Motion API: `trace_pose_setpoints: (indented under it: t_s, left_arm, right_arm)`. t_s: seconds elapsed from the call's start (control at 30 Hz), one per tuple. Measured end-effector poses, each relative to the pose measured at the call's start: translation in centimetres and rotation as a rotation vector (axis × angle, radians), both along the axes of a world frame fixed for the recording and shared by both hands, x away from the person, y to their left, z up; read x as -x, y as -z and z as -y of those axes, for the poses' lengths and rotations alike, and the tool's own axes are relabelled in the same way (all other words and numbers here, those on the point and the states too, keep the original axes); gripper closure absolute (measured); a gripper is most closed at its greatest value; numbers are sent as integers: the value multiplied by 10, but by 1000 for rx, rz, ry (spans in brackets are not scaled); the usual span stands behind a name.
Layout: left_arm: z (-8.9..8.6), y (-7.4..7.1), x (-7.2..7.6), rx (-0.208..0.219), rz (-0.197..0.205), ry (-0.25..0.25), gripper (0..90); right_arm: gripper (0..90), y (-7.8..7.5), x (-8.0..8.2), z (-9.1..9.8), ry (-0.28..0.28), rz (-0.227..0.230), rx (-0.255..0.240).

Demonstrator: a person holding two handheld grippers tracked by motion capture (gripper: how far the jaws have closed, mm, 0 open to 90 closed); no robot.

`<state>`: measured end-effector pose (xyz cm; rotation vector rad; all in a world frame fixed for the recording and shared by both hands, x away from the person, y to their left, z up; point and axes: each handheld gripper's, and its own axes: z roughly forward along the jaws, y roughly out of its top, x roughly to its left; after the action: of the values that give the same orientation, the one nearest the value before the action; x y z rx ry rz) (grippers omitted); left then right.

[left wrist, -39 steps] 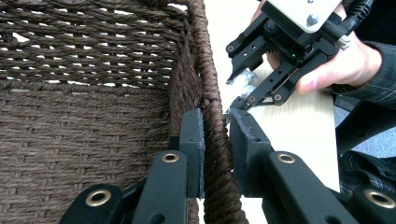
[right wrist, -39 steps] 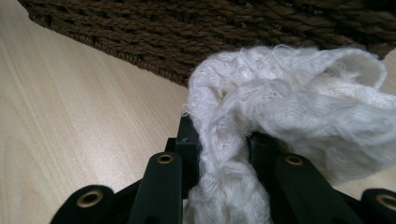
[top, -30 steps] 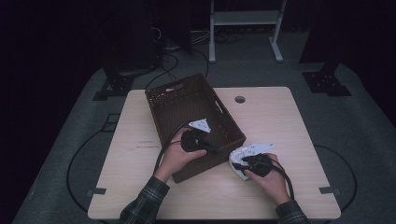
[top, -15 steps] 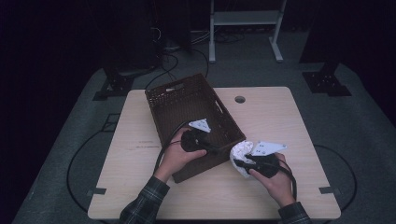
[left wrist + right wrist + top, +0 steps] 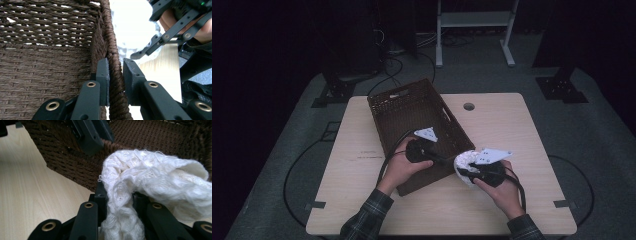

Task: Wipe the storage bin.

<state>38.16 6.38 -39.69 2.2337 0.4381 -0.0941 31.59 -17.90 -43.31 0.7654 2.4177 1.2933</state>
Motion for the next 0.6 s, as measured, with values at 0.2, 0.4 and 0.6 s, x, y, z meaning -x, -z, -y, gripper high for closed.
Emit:
trace_pose_setpoints:
  t_s: [0.2, 0.4, 0.6]
  left_arm:
    - [0, 0, -1, -1, 5, 5, 753]
    - [0, 0, -1, -1, 4, 5, 753]
    - [0, 0, 0, 0, 1, 2, 753]
  right_arm:
    - [718, 12, -5, -7, -5, -26, 47]
    - [718, 21, -8, -11, -13, -53, 71]
    - [718, 31, -11, -16, -22, -74, 104]
